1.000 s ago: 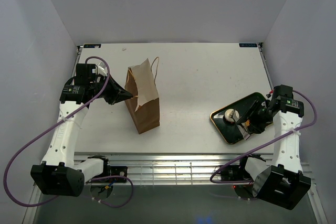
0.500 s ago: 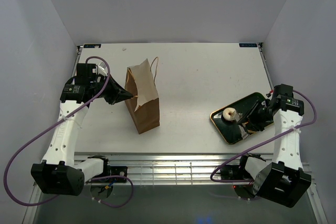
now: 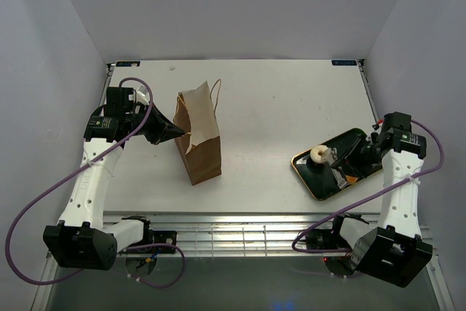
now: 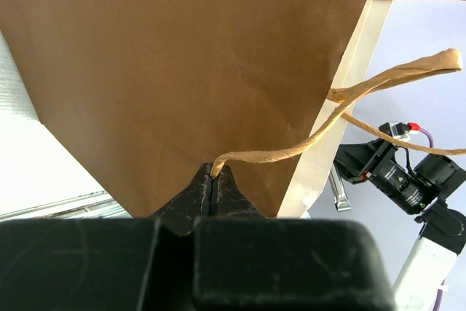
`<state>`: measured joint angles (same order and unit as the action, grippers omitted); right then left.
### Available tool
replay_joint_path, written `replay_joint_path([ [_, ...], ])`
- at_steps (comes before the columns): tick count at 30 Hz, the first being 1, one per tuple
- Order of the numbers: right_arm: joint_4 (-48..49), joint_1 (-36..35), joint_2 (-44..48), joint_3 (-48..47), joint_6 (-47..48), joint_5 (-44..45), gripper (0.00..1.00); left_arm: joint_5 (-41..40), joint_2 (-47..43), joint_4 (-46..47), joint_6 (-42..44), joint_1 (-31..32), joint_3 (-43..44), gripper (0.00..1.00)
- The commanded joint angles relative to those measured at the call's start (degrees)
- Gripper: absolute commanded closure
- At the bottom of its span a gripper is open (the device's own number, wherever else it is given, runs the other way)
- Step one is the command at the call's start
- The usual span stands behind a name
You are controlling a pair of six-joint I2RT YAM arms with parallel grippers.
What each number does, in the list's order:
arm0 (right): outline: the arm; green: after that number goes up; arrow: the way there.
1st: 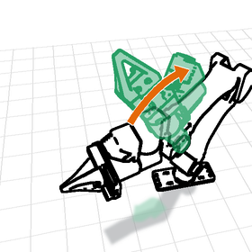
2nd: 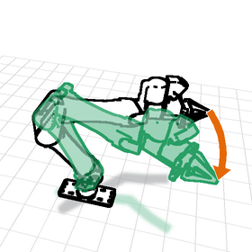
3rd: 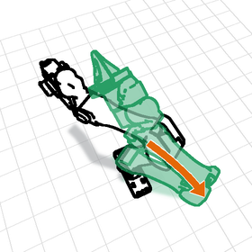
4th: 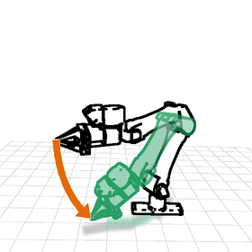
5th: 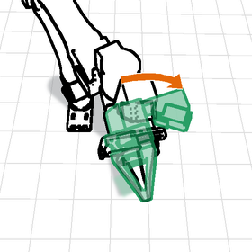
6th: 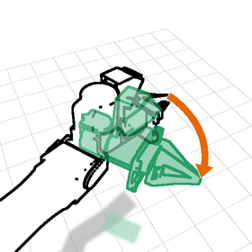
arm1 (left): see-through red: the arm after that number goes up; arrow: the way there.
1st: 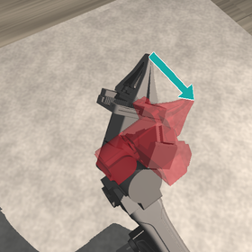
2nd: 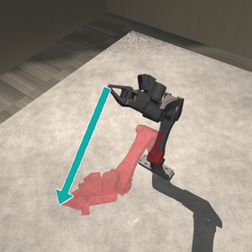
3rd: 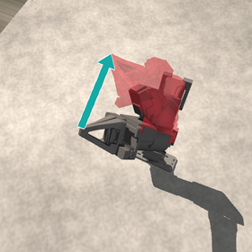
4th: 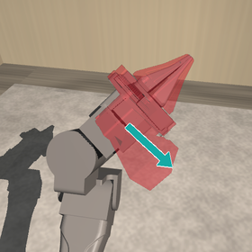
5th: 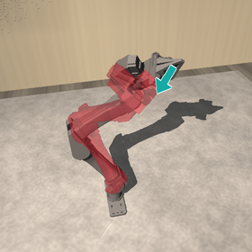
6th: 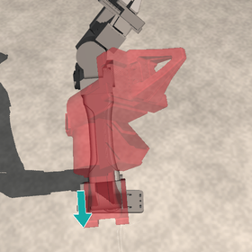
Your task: Place the fake bread into the paper bag
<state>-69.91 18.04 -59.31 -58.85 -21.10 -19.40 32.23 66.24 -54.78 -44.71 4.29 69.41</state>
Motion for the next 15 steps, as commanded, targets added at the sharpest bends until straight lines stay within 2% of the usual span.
replay_joint_path([
  [1,-1.4,0.6,0.1,-3.5,0.0,-1.3,0.73,0.3,0.0,0.9,0.9,0.1,1.8,1.0],
  [15,-4.7,0.7,-2.2,-12.6,-0.2,-7.4,0.75,-0.1,-0.3,0.9,0.4,0.0,1.5,1.0],
])
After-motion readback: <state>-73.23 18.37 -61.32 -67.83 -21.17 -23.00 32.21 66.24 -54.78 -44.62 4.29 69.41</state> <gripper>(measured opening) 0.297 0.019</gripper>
